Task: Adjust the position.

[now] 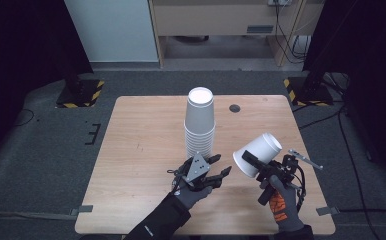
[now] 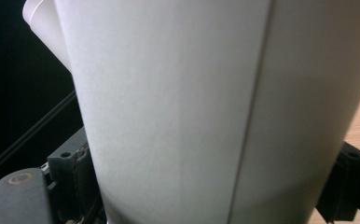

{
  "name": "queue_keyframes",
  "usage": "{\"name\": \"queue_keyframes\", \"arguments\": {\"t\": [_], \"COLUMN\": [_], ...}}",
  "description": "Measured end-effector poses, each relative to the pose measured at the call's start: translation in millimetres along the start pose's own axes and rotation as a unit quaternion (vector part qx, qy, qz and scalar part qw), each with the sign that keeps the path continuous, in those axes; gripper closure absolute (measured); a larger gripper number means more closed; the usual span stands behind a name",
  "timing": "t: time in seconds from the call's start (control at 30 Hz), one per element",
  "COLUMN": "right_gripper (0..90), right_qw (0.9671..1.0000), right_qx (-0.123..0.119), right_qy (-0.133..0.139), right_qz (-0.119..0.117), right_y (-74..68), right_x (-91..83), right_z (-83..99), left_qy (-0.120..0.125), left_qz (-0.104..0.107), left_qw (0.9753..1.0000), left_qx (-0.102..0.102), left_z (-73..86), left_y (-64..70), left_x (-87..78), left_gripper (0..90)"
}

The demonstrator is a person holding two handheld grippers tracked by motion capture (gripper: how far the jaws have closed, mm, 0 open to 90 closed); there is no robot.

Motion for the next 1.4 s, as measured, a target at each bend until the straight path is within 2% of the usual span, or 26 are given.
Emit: {"name": "queue_keyframes", "arguments": {"t": [0.2,0.3,0.63,1.07,1.4], "right_gripper": [13.8,13.8,13.8,13.8,13.7], "right_qw": [1.0000,1.0000,0.9999,0.9997,0.9995], "right_qx": [0.002,0.003,0.005,0.012,0.010], "right_qy": [-0.003,-0.004,-0.011,-0.019,-0.027], "right_qz": [0.000,-0.002,-0.005,-0.009,-0.008], "right_y": [-0.1,-0.3,-0.4,-1.2,-1.3], "right_x": [0.7,0.9,2.0,4.0,5.6], "right_z": [0.7,1.1,2.8,5.3,7.3], "left_qy": [0.007,0.006,0.015,0.039,0.045], "left_qz": [0.000,0.002,-0.002,-0.004,-0.006], "left_qw": [1.0000,1.0000,0.9999,0.9992,0.9990], "left_qx": [-0.002,0.004,-0.002,0.000,0.004], "left_z": [-3.4,-5.4,-12.6,-21.9,-21.8], "left_y": [-1.7,-1.4,-2.3,-0.7,-1.5], "left_x": [5.0,8.4,19.8,28.9,31.9], "left_gripper": [45.1,45.0,45.7,50.2,54.7]}}
Point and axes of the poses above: each handheld gripper's, and its own axes: x roughly forward along the jaws, z roughly out of its underside, y roughly to its right, the point moved 6 cm from there along x, roughly forward along the jaws, and after that the axes turned 12 degrees about x, right-handed, at the moved point
